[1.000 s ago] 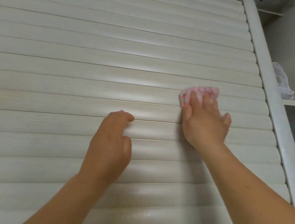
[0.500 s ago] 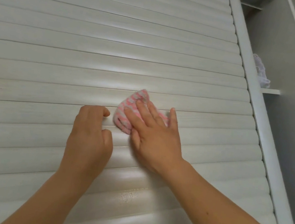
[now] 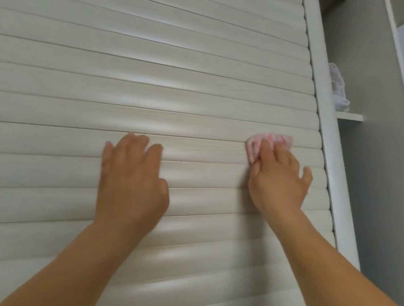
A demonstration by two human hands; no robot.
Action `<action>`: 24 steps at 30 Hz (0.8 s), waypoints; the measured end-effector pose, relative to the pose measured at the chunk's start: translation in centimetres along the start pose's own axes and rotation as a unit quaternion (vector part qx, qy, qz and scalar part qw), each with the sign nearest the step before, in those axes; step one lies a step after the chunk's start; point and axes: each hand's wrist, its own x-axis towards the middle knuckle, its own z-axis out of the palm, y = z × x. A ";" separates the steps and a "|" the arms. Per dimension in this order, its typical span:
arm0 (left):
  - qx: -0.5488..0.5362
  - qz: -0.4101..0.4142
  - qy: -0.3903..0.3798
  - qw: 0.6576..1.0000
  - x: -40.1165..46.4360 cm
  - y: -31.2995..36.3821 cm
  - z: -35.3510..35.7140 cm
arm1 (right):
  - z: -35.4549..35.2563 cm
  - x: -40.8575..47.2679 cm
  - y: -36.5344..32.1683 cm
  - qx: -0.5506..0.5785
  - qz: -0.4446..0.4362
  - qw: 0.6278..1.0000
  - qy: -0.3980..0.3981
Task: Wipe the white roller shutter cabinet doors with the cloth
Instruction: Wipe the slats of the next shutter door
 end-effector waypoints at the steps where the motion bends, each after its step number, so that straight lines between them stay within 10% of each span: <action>1: -0.004 0.031 -0.008 0.999 0.3 1.0 0.7 | 0.3 -0.3 -0.8 0.002 -0.026 1.000 0.014; 9: 0.000 0.030 0.008 1.000 1.1 4.8 3.7 | 0.7 -0.5 -2.2 -0.009 -0.222 0.970 0.099; 24: 0.082 0.006 0.045 0.996 1.5 6.2 4.4 | -0.9 5.7 10.3 -0.081 -0.080 0.991 0.070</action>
